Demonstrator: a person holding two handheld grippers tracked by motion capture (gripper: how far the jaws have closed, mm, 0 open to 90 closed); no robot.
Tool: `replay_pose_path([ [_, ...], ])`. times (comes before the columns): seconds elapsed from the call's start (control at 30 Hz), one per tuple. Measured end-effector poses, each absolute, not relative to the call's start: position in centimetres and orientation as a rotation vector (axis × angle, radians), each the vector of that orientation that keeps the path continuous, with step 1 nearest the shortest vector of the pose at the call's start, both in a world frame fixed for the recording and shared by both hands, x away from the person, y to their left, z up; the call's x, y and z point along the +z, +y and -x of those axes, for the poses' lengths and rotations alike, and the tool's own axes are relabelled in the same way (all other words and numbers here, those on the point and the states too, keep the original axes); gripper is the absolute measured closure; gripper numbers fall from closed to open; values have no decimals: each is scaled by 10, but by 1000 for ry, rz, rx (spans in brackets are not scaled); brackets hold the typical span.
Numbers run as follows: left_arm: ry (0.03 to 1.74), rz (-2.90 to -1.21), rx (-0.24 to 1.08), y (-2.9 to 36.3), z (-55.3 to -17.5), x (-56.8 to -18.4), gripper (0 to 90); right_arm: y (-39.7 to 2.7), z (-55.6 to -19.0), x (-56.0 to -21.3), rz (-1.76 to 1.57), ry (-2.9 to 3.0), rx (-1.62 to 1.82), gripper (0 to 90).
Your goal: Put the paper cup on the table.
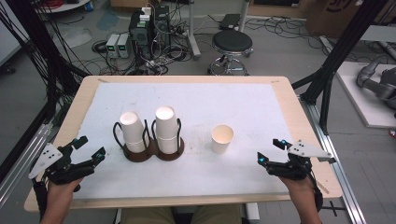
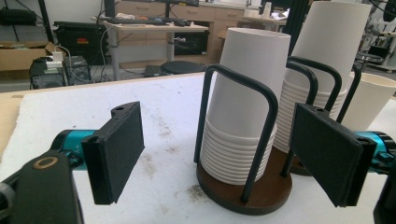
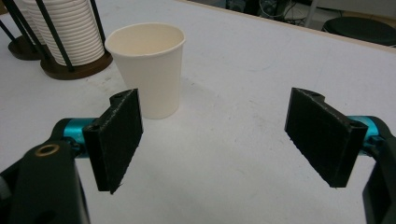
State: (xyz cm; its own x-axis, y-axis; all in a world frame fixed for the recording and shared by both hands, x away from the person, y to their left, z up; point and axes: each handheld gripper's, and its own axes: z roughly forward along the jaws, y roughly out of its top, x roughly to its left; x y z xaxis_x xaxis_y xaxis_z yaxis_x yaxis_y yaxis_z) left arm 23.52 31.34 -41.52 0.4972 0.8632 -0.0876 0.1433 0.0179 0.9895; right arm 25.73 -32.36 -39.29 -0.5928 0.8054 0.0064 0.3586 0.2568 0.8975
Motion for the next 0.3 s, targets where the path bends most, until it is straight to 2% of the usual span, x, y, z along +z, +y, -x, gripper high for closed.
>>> replay_pose_path([
  [0.3,929,-1473,716,313,-236,-415,181,-324,-257,-393,-1051,2079,1302,199],
])
